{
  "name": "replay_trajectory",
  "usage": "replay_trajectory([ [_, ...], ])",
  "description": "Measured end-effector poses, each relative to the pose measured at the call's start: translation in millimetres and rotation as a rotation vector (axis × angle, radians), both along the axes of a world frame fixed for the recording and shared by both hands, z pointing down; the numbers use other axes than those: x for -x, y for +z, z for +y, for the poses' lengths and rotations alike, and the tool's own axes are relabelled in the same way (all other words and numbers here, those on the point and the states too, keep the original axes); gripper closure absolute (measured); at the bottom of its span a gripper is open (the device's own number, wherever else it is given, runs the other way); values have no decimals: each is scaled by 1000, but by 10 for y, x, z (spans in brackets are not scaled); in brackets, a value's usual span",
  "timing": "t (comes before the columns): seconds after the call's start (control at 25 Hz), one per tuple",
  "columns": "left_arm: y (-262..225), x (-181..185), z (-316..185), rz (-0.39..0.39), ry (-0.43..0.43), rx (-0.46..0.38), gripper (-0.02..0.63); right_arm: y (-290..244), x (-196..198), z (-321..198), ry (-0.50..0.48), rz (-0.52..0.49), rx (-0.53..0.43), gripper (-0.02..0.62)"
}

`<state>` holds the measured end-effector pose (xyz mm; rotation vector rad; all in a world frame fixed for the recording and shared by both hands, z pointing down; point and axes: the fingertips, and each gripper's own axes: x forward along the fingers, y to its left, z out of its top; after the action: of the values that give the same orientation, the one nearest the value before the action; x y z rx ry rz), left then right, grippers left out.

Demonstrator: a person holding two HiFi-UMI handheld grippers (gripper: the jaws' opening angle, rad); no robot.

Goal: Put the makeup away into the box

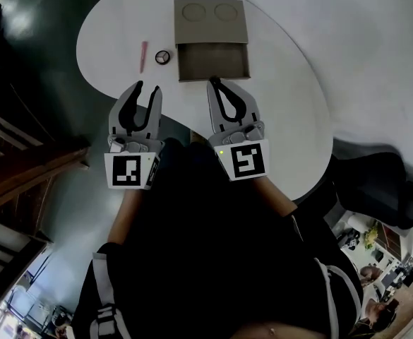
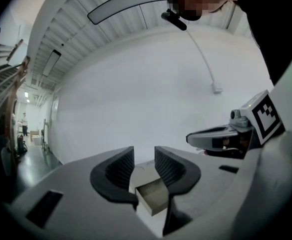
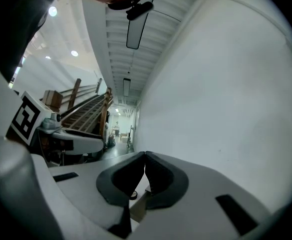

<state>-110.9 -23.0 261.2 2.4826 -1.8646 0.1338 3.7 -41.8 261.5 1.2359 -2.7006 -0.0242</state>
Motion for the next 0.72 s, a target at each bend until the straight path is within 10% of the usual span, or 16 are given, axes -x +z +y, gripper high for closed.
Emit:
replay_trajectory([
  [0.72,828,137,-705,-88,101,160,485,610,240,-581,9,36,63,572],
])
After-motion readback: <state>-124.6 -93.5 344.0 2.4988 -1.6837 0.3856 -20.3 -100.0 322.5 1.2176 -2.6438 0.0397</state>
